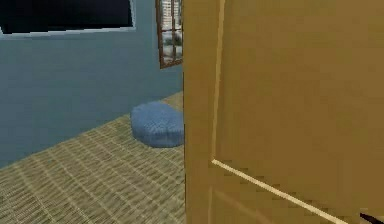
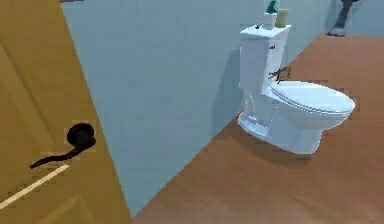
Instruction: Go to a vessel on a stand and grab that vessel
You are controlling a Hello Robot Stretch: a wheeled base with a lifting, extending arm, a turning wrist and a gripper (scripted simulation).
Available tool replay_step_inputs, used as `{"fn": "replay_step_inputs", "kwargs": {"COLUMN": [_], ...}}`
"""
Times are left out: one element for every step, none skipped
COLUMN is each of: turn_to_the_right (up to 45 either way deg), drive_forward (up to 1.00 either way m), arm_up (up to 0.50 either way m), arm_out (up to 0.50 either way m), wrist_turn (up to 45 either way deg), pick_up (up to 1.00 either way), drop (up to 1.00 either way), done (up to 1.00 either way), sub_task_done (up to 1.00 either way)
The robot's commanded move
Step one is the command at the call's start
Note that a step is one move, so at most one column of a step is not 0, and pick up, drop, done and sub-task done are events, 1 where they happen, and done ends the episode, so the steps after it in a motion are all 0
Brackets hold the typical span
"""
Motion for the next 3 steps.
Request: {"fn": "replay_step_inputs", "kwargs": {"turn_to_the_right": [0.0,-45.0,-3.0], "drive_forward": [0.15,0.0,0.0], "arm_up": [0.0,0.0,0.0], "arm_out": [0.0,0.0,0.0], "wrist_turn": [0.0,0.0,0.0], "pick_up": [0.0,0.0,0.0], "drop": [0.0,0.0,0.0], "done": [0.0,0.0,0.0], "sub_task_done": [0.0,0.0,0.0]}}
